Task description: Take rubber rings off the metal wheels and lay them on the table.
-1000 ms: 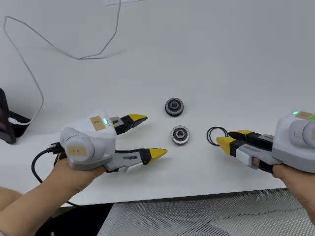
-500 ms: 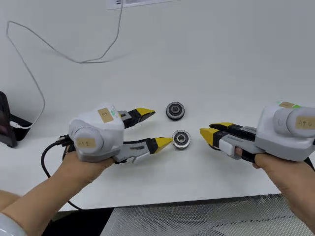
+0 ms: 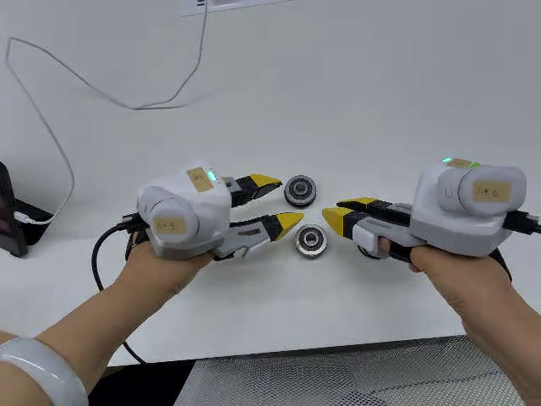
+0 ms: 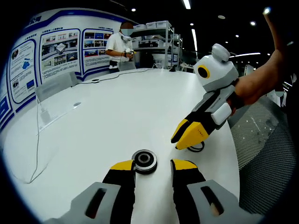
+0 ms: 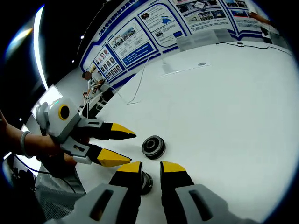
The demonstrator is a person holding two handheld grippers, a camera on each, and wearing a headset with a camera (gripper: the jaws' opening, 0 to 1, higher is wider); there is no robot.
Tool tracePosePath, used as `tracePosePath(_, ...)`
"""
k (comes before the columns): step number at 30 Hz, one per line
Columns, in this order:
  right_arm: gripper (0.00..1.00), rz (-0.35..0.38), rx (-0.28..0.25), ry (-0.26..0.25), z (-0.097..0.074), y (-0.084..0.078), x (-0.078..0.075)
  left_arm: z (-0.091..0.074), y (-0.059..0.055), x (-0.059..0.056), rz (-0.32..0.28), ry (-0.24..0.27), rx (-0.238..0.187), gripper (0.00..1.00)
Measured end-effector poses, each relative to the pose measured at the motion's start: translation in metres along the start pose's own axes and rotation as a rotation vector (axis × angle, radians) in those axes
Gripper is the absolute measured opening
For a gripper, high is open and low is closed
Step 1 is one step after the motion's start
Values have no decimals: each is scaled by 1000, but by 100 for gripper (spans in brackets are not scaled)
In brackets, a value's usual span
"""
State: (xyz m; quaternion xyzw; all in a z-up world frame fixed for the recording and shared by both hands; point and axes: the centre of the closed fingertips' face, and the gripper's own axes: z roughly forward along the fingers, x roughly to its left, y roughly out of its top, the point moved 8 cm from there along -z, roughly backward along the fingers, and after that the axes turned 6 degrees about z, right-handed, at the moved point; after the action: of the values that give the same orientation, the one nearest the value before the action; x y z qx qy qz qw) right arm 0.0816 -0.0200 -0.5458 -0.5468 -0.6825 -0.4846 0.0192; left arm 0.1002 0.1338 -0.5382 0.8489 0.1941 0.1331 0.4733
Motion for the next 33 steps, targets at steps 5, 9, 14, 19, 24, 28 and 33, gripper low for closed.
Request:
tracePosePath(5,16,8,-10,5,2,3,1,7,1,3,7,0,5,29)
tracePosePath(9,16,10,-11,5,2,3,0,12,3,6,7,2,6,24)
tracePosePath(14,16,18,-13,0,2,2,-1,18,4,9,6,8,14,22)
tracePosePath(19,14,37,-21,2,4,1,-2,23,2,9,22,6,42,19)
tracePosePath(24,12,31,-22,-3,10,2,-3,26,1,8,23,0,61,18)
tracePosePath(28,11,34,-27,-1,13,4,-4,27,0,8,30,-1,67,17)
tracePosePath(33,11,44,-32,0,16,6,-5,30,1,11,30,-2,65,15)
